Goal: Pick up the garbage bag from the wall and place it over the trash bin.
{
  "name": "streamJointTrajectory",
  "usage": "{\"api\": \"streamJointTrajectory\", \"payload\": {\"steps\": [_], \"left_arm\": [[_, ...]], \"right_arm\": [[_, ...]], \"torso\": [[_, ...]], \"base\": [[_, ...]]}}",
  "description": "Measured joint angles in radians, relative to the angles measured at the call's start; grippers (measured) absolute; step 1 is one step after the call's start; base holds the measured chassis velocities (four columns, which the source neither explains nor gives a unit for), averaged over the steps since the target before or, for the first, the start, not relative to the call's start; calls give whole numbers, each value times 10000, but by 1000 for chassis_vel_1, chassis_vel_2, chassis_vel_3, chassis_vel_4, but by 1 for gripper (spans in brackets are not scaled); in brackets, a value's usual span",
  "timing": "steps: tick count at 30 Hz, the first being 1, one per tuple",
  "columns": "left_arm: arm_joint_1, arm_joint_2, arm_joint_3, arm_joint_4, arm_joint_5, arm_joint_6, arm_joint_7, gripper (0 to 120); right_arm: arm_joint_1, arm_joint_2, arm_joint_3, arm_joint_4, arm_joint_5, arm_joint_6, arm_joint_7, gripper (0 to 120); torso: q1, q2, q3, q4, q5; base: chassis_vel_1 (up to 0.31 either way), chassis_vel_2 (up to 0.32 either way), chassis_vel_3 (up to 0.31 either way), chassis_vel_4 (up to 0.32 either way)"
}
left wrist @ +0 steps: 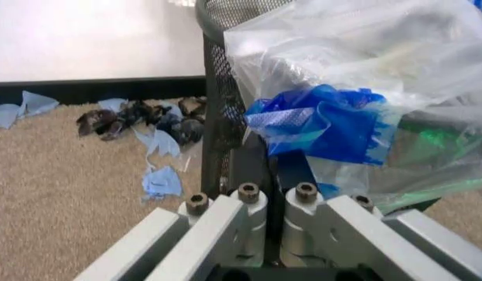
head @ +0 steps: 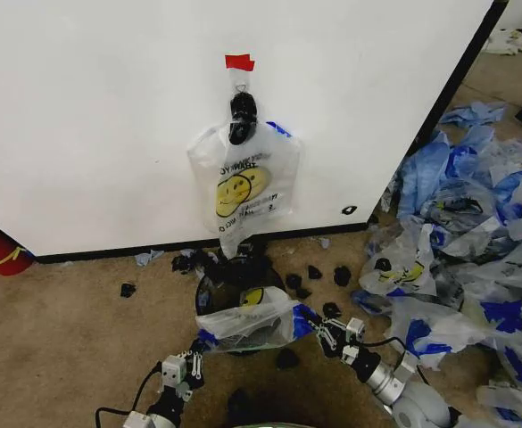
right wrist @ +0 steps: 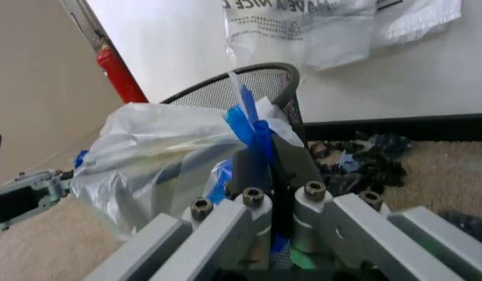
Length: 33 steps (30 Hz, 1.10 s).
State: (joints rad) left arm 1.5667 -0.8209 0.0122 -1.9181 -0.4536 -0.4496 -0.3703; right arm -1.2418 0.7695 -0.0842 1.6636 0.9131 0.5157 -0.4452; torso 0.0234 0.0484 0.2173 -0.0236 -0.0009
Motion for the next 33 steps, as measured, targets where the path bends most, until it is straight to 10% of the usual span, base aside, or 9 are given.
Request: {"api": "streamJointTrajectory", "payload": {"steps": [26,33], "left_arm": [[484,33,-226,-266,159,-272,166,16],[940,186,-672,-450,248,-220,186,3]], "right_arm": [[111,73,-119,-161,-125,15,-117,0],[138,46,-125,-119,-85,12,-140,0]], "torso": [[0,1,0,-1,-2],[0,2,0,1,-2]], "base": [[0,0,0,0],[0,0,0,0]]}}
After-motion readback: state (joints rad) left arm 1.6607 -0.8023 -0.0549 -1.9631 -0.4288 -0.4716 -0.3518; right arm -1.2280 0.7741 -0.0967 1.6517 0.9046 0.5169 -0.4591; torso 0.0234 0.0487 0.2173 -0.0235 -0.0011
